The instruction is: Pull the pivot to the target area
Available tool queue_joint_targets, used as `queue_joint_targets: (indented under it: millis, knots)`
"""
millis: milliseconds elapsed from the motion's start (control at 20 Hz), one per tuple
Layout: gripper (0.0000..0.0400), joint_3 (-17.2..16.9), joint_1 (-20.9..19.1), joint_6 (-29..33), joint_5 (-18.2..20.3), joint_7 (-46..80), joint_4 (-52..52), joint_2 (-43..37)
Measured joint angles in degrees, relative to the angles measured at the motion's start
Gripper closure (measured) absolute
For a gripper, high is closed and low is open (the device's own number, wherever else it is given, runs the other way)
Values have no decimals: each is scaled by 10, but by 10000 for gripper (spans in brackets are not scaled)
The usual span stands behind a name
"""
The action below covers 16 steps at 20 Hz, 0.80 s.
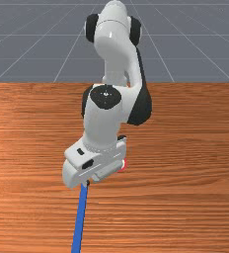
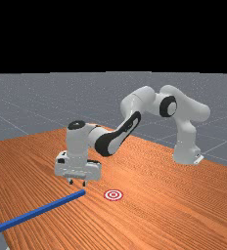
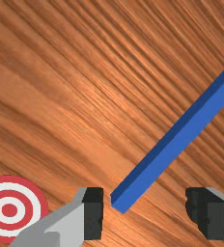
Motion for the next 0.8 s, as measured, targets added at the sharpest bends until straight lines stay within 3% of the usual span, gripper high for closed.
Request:
queue_joint_targets:
  millis: [100, 150, 200, 250, 300, 350, 400, 550, 700, 800]
  knots:
    - [54, 14, -11, 1, 15, -15, 0, -1]
    - [33, 22, -17, 6, 25, -23, -5, -3]
    - [20, 22, -17, 54, 25, -22, -48, -22]
    - [12, 22, -16, 79, 25, -21, -65, -27]
    - [7, 22, -17, 70, 25, -21, -55, -19]
    - [4, 18, -15, 20, 31, 7, -4, 8]
    - [3, 18, -15, 23, 31, 8, -1, 13]
    - [0, 50, -37, 29, 54, -45, 14, 36]
    - [0, 27, -23, 44, 36, -11, 19, 54]
    - [0, 23, -28, 37, 43, 14, 29, 61]
